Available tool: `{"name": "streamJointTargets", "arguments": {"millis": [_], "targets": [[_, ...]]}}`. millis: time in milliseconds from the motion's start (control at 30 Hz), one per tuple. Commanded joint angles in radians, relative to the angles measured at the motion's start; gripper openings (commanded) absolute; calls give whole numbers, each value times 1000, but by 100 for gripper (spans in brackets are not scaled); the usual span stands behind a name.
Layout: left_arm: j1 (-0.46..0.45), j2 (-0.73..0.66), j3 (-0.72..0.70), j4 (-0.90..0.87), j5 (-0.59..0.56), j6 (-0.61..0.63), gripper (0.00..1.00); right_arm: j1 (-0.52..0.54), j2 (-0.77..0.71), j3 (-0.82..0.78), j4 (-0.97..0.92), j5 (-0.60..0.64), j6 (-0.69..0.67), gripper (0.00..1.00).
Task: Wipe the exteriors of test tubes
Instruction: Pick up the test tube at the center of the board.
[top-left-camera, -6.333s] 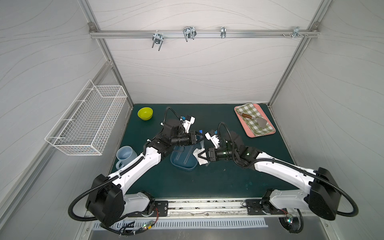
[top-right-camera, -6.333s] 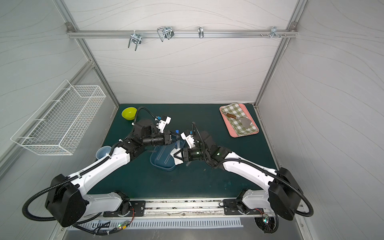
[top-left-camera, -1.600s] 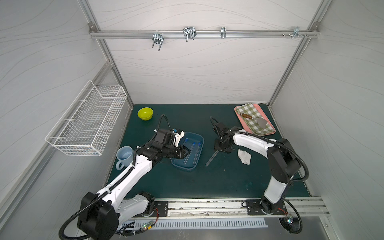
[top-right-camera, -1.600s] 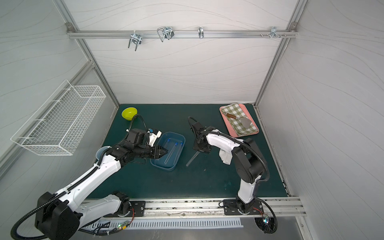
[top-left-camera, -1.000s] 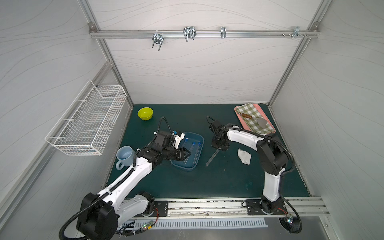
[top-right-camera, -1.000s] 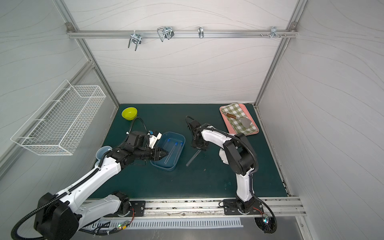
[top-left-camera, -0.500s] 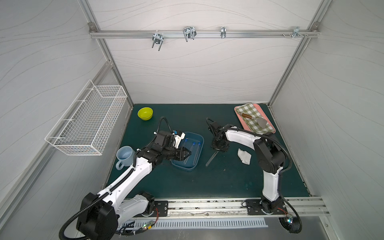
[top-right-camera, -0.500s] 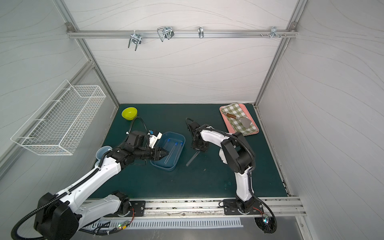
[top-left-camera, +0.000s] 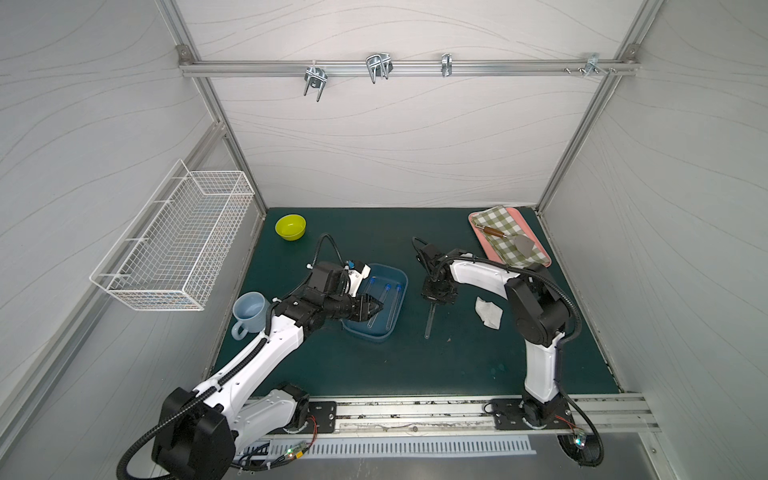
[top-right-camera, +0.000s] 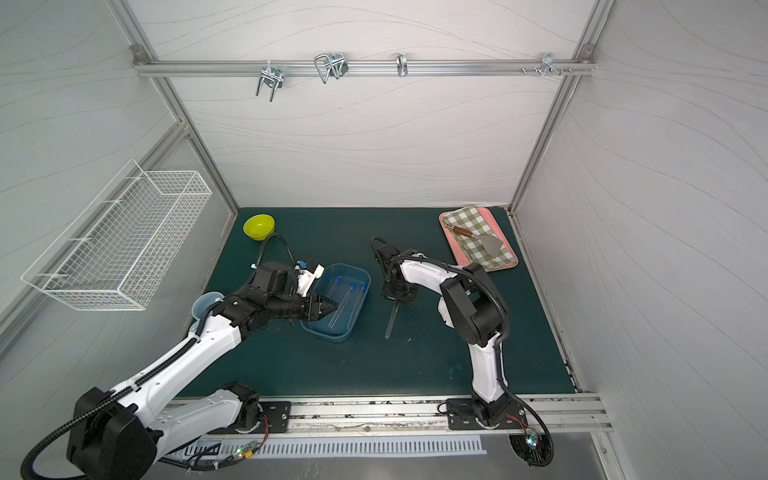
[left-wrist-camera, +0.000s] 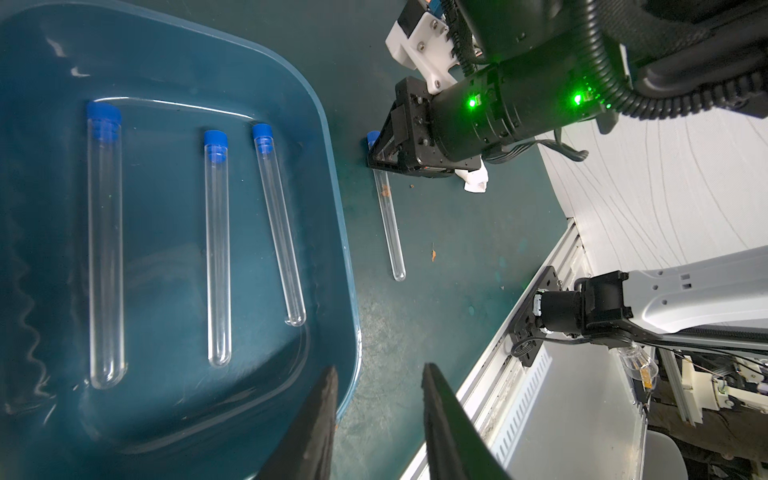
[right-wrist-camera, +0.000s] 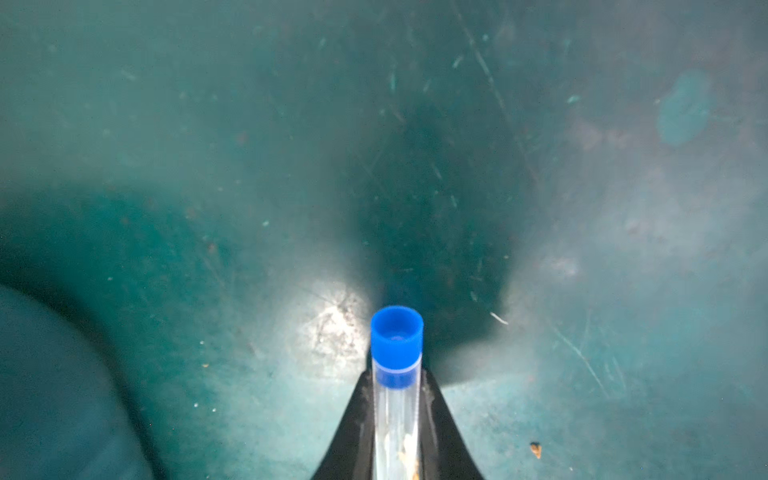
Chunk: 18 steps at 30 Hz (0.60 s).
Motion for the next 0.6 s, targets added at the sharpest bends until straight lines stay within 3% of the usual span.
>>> {"name": "streamJointTargets", "arguments": {"millis": [0,267,567], "targets": [[-3,-21,7,33,25,-14,37,4,-41,-1,-7,11,21,16],[-11,-24,14,58,91,-71,38,5,-190,16,-13,33,-29,16],[-171,112,39,281,135,-199,40,-4,-365,36,-7,7,-103,16]]}}
